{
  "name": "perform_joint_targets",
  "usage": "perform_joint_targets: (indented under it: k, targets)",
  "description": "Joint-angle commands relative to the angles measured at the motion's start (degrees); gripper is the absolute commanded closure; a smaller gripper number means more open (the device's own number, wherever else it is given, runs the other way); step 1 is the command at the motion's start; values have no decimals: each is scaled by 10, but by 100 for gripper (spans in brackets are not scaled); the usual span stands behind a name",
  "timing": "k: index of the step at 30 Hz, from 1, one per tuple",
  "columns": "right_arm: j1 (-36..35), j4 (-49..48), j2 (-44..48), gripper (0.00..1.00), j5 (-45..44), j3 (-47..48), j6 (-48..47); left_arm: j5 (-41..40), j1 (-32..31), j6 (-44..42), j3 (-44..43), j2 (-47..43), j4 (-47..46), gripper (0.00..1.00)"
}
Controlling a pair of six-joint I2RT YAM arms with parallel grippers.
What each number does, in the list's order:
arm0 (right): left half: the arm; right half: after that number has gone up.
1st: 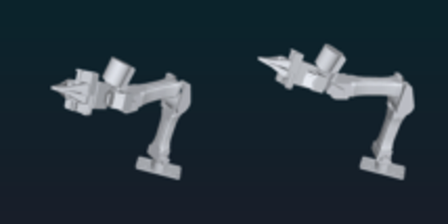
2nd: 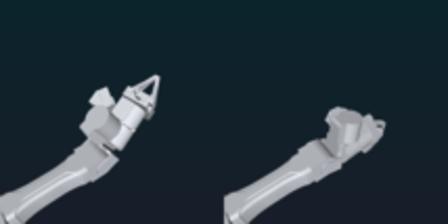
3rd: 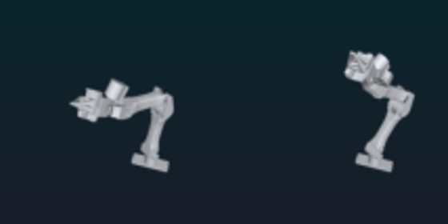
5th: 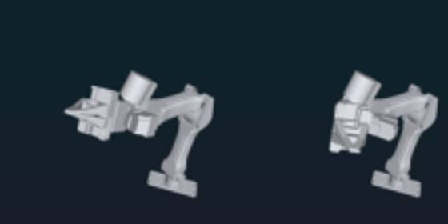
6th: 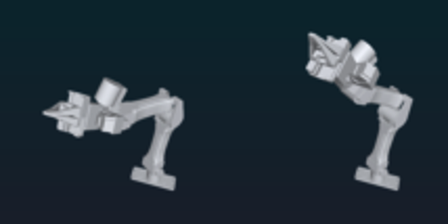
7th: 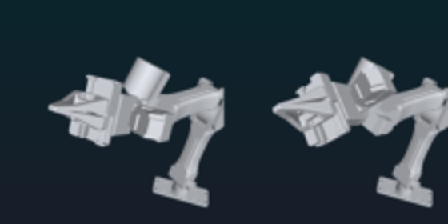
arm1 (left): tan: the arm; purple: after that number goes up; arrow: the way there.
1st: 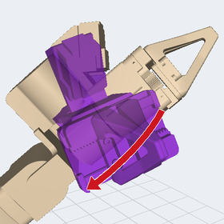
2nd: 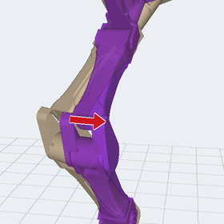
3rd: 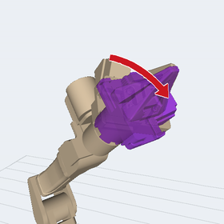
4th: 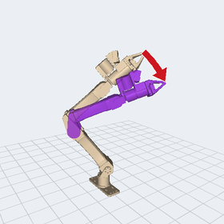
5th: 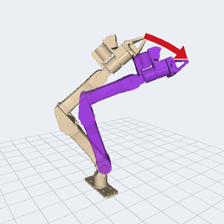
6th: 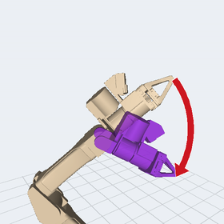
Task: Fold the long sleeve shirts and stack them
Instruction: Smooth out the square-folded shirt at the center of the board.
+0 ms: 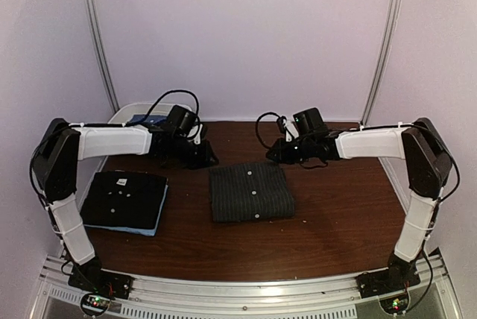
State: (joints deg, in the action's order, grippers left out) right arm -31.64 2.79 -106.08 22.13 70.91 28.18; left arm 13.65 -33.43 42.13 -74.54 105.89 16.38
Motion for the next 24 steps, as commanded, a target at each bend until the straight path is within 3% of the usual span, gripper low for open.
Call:
perform_joint_targets:
  k: [1,9,18,24]
  targets:
    - [-18,-11,-18,84,15,18,-6,16,-65,13,34,-29,-7,82]
    - [-15,-15,-99,88,41,78,0,43,-122,34,80,-5,-36,94]
    - [12,-5,-197,90,63,135,20,37,-138,44,156,15,-50,96]
    - [13,15,-191,89,53,154,16,33,-141,49,171,4,-52,97]
